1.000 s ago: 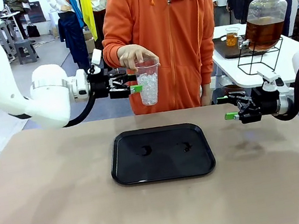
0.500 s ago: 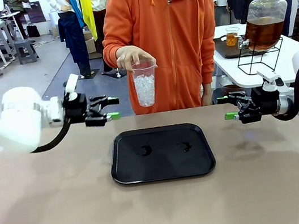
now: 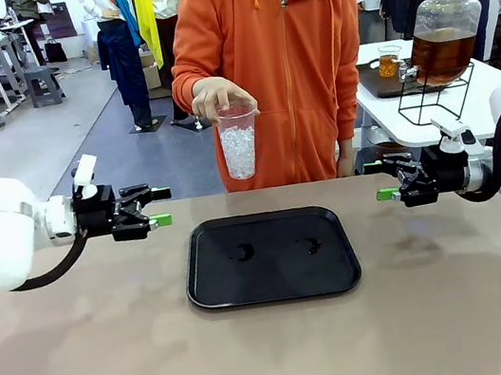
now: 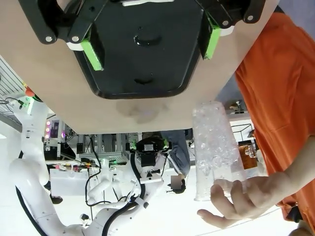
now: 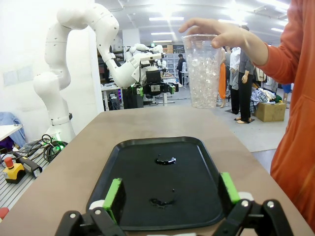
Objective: Pour the drink into the iced cup.
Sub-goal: Open the gripper to release the iced cup you were holding.
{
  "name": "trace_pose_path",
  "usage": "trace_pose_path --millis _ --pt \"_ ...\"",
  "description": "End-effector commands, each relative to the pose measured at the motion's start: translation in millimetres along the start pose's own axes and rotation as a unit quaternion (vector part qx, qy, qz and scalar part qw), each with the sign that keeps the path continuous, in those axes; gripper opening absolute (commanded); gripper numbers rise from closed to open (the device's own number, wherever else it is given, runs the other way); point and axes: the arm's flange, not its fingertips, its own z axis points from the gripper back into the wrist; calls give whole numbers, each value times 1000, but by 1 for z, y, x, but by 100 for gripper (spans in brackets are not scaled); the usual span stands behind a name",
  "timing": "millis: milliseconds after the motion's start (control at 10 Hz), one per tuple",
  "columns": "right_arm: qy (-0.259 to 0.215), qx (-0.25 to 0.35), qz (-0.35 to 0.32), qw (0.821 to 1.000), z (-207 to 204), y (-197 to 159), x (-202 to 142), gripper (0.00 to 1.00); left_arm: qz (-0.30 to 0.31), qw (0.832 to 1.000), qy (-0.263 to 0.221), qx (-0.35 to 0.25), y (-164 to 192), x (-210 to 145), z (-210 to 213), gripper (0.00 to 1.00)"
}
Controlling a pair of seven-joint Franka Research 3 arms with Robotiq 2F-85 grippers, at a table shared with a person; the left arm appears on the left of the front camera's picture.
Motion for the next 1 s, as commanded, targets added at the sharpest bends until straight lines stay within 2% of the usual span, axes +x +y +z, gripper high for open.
trace_pose_path --millis 0,900 --pt "1 2 0 1000 -2 -2 4 100 -3 1000 0 -7 1 0 -8 100" --pt "1 2 0 1000 -2 -2 4 100 -3 1000 0 -7 1 0 -8 100"
